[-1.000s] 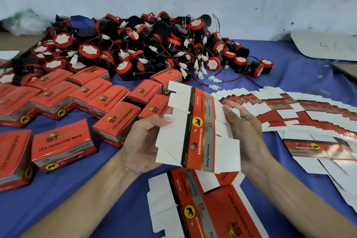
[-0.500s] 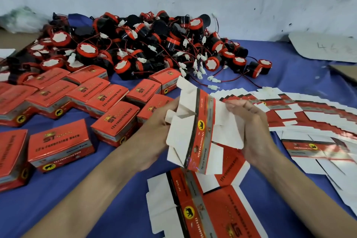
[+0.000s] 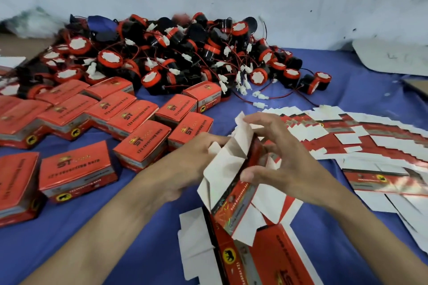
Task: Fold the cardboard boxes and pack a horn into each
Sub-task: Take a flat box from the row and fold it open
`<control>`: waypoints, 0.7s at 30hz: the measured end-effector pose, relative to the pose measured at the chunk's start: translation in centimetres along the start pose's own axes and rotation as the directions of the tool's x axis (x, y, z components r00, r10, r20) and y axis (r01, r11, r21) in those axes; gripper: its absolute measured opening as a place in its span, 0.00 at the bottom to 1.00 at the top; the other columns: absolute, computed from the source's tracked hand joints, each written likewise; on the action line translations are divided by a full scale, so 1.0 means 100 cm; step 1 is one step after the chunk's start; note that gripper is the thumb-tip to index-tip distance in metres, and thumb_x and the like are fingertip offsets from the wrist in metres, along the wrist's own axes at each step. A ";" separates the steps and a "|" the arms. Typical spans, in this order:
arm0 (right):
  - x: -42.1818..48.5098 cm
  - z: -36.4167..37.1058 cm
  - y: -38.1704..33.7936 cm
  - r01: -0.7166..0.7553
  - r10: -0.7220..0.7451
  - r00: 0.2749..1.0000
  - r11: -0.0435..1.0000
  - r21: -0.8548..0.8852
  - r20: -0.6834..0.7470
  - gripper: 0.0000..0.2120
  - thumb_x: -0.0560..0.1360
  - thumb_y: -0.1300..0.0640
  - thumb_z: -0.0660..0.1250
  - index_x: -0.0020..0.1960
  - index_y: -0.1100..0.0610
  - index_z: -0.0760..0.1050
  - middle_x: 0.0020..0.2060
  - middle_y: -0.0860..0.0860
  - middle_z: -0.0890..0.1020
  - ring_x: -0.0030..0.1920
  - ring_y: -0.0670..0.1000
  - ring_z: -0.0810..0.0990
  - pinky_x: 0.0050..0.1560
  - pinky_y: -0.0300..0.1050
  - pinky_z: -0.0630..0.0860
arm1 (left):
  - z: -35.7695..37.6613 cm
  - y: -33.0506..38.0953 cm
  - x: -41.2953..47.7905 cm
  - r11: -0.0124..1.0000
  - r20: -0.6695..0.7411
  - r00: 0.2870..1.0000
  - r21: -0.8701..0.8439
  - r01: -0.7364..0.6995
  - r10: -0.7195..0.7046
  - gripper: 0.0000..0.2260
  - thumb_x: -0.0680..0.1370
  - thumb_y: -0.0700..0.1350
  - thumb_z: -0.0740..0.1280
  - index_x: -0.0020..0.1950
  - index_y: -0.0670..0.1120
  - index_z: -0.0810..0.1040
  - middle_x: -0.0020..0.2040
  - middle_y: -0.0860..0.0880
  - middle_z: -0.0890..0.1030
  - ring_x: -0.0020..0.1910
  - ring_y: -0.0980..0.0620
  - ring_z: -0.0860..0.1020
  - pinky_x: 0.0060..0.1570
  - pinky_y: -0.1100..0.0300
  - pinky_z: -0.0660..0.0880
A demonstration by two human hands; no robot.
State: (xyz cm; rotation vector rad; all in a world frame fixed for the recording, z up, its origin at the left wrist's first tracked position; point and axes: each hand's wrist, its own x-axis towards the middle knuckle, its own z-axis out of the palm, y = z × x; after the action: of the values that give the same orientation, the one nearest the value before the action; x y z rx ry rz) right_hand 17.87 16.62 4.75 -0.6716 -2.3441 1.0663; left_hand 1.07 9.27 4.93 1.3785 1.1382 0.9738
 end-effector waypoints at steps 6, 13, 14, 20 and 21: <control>-0.001 -0.001 -0.004 -0.074 0.074 0.997 0.997 0.021 0.036 0.30 0.55 0.35 0.74 0.53 0.44 0.71 0.54 0.35 0.77 0.52 0.41 0.77 0.50 0.43 0.74 | 0.004 -0.002 0.002 0.999 -0.026 0.998 -0.010 0.050 -0.051 0.07 0.71 0.40 0.67 0.47 0.45 0.83 0.39 0.51 0.83 0.38 0.57 0.79 0.35 0.66 0.76; 0.000 -0.011 -0.014 -0.010 0.051 0.977 0.981 0.194 -0.206 0.18 0.55 0.38 0.75 0.40 0.39 0.72 0.41 0.41 0.82 0.42 0.47 0.83 0.40 0.46 0.80 | 0.003 0.001 0.007 0.897 -0.235 0.971 -0.418 -0.142 0.044 0.20 0.78 0.60 0.56 0.54 0.52 0.83 0.53 0.50 0.84 0.52 0.50 0.82 0.47 0.59 0.79; 0.000 -0.011 -0.014 -0.006 0.059 0.971 0.974 0.226 -0.231 0.16 0.56 0.39 0.77 0.36 0.38 0.70 0.35 0.41 0.80 0.38 0.47 0.82 0.36 0.43 0.78 | 0.005 0.005 0.005 0.839 -0.246 0.965 -0.502 -0.209 0.093 0.26 0.78 0.65 0.51 0.60 0.52 0.81 0.60 0.48 0.81 0.57 0.49 0.80 0.49 0.57 0.79; 0.000 -0.002 -0.014 0.091 0.039 0.937 0.933 0.349 -0.347 0.14 0.66 0.50 0.72 0.42 0.49 0.67 0.37 0.39 0.81 0.37 0.41 0.80 0.35 0.33 0.74 | 0.032 -0.001 0.006 0.902 -0.425 0.813 0.021 -0.431 0.398 0.21 0.71 0.54 0.71 0.61 0.57 0.69 0.56 0.60 0.78 0.55 0.60 0.78 0.48 0.66 0.77; 0.000 -0.002 -0.014 0.116 0.026 0.927 0.928 0.353 -0.373 0.13 0.66 0.51 0.72 0.45 0.47 0.69 0.39 0.39 0.81 0.39 0.40 0.80 0.36 0.33 0.75 | 0.036 -0.004 0.006 0.898 -0.474 0.788 0.012 -0.441 0.393 0.20 0.70 0.51 0.72 0.59 0.56 0.69 0.53 0.57 0.78 0.52 0.60 0.79 0.46 0.66 0.77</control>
State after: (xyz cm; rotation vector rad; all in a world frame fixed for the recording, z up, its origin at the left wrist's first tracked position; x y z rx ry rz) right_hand 17.62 15.89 5.97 -0.6074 -1.7633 1.1985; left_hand 4.60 9.03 4.15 1.3817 1.1234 1.7387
